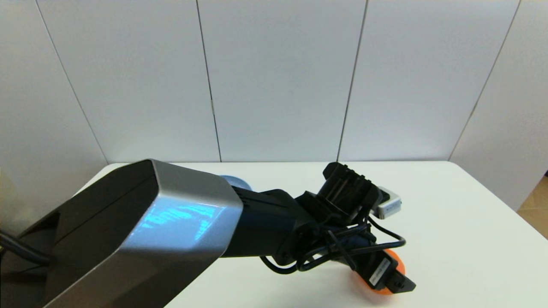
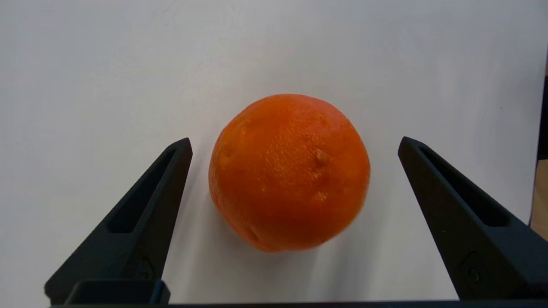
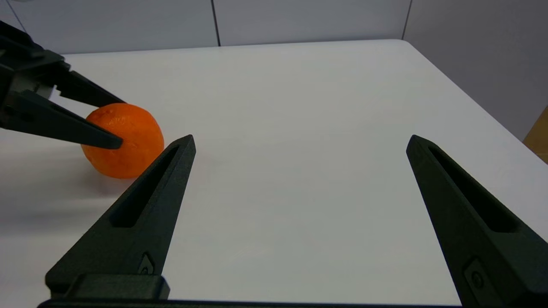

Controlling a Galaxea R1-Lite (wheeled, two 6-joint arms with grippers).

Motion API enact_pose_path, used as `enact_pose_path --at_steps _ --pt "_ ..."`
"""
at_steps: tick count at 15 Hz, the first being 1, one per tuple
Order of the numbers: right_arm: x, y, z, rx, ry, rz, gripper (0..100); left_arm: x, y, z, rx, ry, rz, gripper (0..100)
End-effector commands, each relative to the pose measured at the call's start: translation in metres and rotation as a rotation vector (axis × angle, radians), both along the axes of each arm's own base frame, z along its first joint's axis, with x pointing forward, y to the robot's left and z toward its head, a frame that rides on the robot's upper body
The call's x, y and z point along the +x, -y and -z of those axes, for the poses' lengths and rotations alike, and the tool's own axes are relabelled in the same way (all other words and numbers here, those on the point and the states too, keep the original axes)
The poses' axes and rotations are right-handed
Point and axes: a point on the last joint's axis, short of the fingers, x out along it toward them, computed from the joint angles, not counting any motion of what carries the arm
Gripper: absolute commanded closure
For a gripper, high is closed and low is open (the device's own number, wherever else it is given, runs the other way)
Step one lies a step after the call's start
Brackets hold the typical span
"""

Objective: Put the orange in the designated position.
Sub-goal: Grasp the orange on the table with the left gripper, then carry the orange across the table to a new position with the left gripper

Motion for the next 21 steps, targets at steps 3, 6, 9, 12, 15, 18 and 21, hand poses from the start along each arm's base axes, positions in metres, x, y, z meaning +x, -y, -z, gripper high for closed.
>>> enact_pose_path --at_steps 3,6,9,12,15,18,21 --pt "0.000 0.000 0.000 0.000 0.001 0.000 0 0.006 0.009 0.017 0.016 -0.011 0.000 0" --pt "0.000 0.000 0.000 0.000 0.001 0.000 0 0.008 0.011 0.026 0.030 -0.018 -0.003 0" --pt "0.000 0.000 0.000 0.000 0.001 0.000 0 0.008 0.012 0.028 0.032 -0.018 -0.007 0" --pt "0.000 0.000 0.000 0.000 0.001 0.000 0 0.008 0.012 0.027 0.030 0.000 -0.006 100" --pt "0.000 0.000 0.000 0.000 0.001 0.000 0 0.009 0.012 0.028 0.067 0.053 -0.079 100" --pt "0.000 0.000 0.000 0.000 0.001 0.000 0 0.015 0.011 0.011 0.038 0.096 -0.135 100" --pt "0.000 0.000 0.000 0.000 0.001 0.000 0 0.032 0.001 -0.012 -0.018 0.130 -0.182 100"
